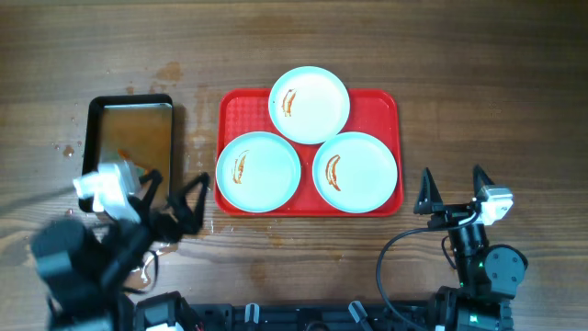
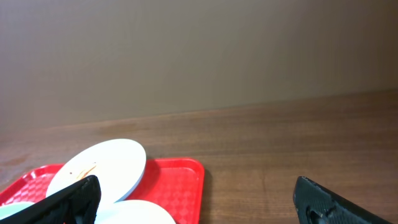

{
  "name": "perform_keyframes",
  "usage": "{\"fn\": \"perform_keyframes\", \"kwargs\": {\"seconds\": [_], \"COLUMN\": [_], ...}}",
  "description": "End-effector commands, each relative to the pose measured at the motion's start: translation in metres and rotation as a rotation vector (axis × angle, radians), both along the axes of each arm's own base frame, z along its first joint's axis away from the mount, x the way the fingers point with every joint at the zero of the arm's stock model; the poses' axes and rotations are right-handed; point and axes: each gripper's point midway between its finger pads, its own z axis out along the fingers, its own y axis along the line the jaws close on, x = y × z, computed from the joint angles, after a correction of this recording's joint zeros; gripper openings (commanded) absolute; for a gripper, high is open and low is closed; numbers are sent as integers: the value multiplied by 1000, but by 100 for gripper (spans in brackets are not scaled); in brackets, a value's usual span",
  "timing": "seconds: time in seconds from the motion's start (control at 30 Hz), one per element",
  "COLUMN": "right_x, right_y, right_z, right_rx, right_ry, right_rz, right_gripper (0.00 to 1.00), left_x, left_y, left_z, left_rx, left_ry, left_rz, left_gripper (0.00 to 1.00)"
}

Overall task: Clean dirty plates on tray and stack at the side
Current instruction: 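Reach the left gripper into the black water tray toward the sponge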

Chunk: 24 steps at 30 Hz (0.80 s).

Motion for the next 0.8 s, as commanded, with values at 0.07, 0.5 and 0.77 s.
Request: {"fn": "perform_keyframes", "kwargs": {"seconds": [0.07,0.5,0.77], "right_x": [0,0,0], "right_y": [-2,-2,-2], "right_z": [2,2,2], "right_rx": [-3,-3,-3], "right_ry": [-9,-9,-9], "right_rz": [-11,-11,-11], "right_gripper": [100,100,100], "left_x": [31,54,117], "left_y": [27,155,179], "left_z": [-15,-103,-151], "left_rx": [30,191,138], "left_ry": [293,939,907], "left_rz": [82,824,885], "left_gripper": [100,100,100]}}
